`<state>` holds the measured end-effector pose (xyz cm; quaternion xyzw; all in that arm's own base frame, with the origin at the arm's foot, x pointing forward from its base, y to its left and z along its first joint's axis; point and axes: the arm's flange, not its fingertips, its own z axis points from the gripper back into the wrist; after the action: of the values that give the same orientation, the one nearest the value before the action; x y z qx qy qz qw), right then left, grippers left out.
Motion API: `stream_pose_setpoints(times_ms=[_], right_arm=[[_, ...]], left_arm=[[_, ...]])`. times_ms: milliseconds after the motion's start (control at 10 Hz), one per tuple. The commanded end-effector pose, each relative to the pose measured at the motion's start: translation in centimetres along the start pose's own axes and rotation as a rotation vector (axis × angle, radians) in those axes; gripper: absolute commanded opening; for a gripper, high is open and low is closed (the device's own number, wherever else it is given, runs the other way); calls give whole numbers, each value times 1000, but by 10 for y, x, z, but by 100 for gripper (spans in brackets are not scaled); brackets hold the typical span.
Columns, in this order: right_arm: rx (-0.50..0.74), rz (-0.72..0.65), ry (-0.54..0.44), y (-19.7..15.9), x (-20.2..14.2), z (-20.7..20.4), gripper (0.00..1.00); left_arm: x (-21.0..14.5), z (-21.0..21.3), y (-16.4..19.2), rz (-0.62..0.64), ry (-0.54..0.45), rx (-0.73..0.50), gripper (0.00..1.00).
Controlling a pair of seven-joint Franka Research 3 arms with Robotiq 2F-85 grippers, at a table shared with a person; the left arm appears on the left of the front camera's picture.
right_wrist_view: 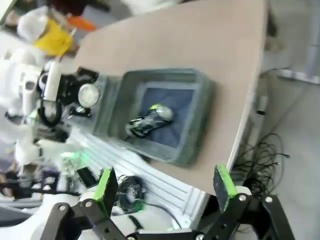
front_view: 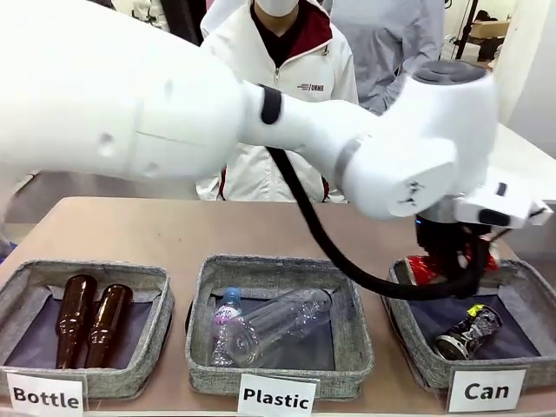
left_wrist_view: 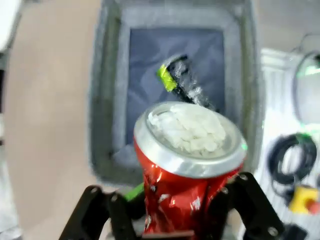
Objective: Sort the can waste into the basket.
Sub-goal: Pick up the can waste from the table and place it in the right Fabric basket.
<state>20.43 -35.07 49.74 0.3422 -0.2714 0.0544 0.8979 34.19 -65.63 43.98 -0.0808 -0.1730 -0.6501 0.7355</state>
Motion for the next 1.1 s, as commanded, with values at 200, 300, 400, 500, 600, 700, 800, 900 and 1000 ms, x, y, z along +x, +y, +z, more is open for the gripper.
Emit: stream_pose_setpoints(times_ms=[200, 300, 400, 500, 600, 700, 800, 900, 1000], right_arm=[[0, 0, 0, 0, 0, 0, 100], [0, 0, 0, 0, 0, 0, 100], [0, 0, 0, 0, 0, 0, 100], [0, 0, 0, 0, 0, 0, 100], [0, 0, 0, 0, 0, 0, 100], [0, 0, 0, 0, 0, 0, 100], [0, 0, 0, 0, 0, 0, 100], [0, 0, 0, 0, 0, 0, 100], [0, 0, 0, 0, 0, 0, 100]], left_arm=[[38, -16, 14, 37, 40, 12, 0], [37, -16, 17, 48, 48, 1, 0], [36, -16, 19, 56, 48, -27, 10], [35, -13, 23, 48, 41, -37, 57], [33, -11, 23, 49, 29, -36, 67], [31, -10, 22, 55, 18, -38, 100], [29, -8, 23, 52, 15, -37, 100], [27, -5, 25, 53, 12, -49, 100], [25, -4, 26, 54, 10, -61, 93]])
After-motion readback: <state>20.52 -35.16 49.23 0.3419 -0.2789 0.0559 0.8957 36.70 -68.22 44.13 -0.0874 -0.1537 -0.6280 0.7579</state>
